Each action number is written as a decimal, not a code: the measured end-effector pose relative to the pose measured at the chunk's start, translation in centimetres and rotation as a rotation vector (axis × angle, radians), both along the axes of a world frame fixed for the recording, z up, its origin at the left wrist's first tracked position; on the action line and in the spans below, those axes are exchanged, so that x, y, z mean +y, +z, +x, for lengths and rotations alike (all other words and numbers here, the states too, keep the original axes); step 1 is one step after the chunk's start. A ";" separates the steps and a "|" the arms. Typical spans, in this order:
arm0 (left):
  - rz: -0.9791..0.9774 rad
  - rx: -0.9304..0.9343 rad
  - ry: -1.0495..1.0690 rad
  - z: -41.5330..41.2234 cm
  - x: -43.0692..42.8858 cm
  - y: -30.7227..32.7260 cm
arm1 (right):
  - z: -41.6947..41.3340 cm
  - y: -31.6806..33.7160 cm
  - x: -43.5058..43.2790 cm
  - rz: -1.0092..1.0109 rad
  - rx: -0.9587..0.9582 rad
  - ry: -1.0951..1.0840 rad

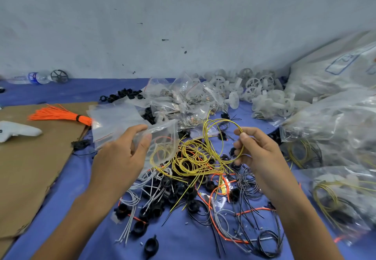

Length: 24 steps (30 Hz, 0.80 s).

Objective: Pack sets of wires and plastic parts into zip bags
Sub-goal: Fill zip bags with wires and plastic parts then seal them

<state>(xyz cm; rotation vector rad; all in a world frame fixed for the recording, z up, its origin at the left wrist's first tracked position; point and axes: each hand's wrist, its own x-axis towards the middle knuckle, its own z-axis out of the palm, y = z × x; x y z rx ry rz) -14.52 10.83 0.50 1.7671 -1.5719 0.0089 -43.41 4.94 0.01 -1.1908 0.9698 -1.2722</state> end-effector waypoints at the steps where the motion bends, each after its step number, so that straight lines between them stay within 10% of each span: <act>1: 0.007 0.002 -0.003 -0.1 -0.1 -0.1 | -0.1 0.0 0.3 0.016 -0.049 0.014; 15: 0.114 0.022 -0.091 -3.7 -0.5 -1.1 | 7.1 -3.9 4.7 0.368 -0.379 0.212; 24: -0.021 -0.469 -0.131 -4.9 0.8 -1.5 | 8.5 -2.7 5.3 0.369 -0.254 0.278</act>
